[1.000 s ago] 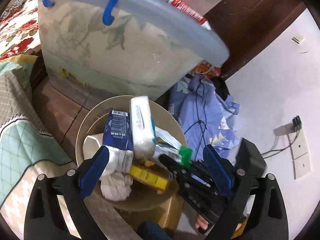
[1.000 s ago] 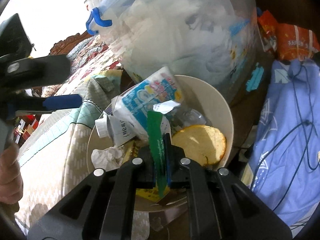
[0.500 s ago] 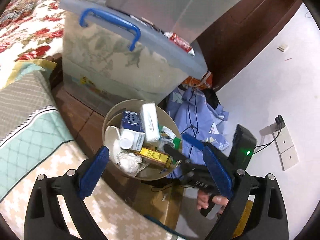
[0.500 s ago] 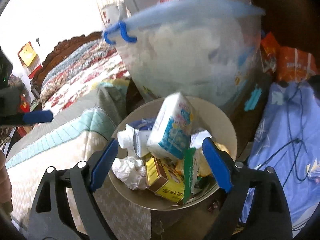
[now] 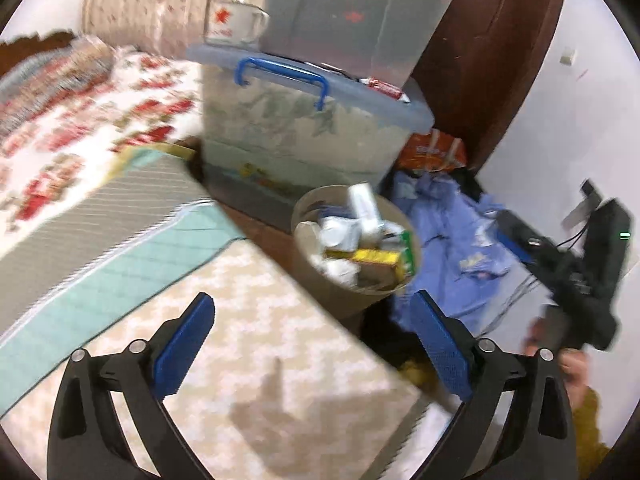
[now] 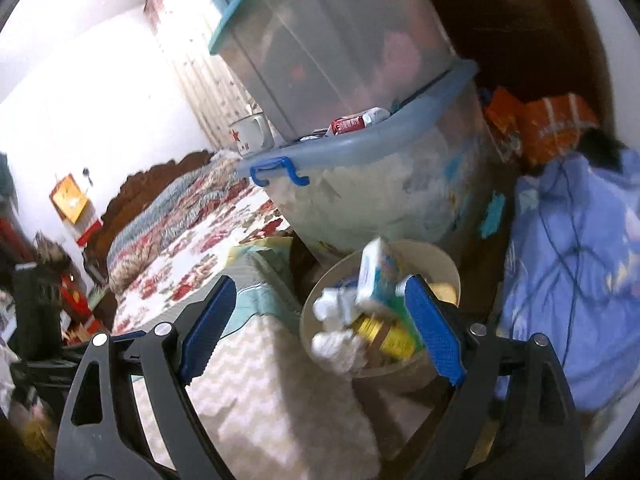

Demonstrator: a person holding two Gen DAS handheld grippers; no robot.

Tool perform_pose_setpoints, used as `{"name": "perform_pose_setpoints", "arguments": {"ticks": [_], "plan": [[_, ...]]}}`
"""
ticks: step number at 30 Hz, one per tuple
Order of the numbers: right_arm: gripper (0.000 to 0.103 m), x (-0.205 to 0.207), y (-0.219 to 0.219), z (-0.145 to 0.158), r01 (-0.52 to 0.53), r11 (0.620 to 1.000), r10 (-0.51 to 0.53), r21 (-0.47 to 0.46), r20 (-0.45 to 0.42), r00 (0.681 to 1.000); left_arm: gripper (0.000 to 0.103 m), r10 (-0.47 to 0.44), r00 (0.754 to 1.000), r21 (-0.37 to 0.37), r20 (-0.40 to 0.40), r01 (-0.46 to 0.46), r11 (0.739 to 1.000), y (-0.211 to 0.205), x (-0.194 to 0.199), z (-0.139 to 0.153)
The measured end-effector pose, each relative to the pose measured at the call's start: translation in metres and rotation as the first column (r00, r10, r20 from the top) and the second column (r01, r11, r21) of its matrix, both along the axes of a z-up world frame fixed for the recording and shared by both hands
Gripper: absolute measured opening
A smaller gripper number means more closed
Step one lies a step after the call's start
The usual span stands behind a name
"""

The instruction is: Collect trash

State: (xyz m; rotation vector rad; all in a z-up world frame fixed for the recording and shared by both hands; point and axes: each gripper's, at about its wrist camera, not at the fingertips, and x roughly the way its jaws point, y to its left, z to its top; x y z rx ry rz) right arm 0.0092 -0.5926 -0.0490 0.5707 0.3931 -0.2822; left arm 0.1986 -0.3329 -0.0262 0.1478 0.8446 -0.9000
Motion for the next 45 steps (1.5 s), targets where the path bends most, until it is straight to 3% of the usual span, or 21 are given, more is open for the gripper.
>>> {"name": "perform_pose_setpoints", "arguments": {"ticks": [5, 13, 21, 32, 45], "plan": [[0.091, -0.037, 0.061, -0.007, 0.066, 0.998, -0.066, 0.013, -0.011, 0.998, 0.094, 0.056, 0.993, 0.056, 0.104, -0.062, 0.997, 0.041, -0.025, -0.001], [0.094, -0.065, 0.13, -0.01, 0.103, 0.993, -0.101, 0.06, -0.036, 0.994, 0.094, 0.083, 0.977, 0.073, 0.198, -0.099, 0.992, 0.096, -0.06, 0.009], [0.099, -0.082, 0.179, 0.007, 0.128, 0.991, -0.127, 0.032, -0.028, 0.992, 0.094, 0.112, 0.964, 0.061, 0.243, -0.13, 0.99, 0.136, -0.083, 0.02], [0.099, -0.093, 0.213, 0.025, 0.166, 0.986, -0.166, 0.015, -0.021, 0.986, 0.094, 0.136, 0.954, 0.057, 0.267, -0.157, 0.986, 0.17, -0.099, 0.03], [0.099, -0.102, 0.228, 0.03, 0.162, 0.986, -0.162, 0.031, -0.008, 0.987, 0.094, 0.129, 0.944, 0.044, 0.302, -0.149, 0.988, 0.178, -0.113, 0.038]]}}
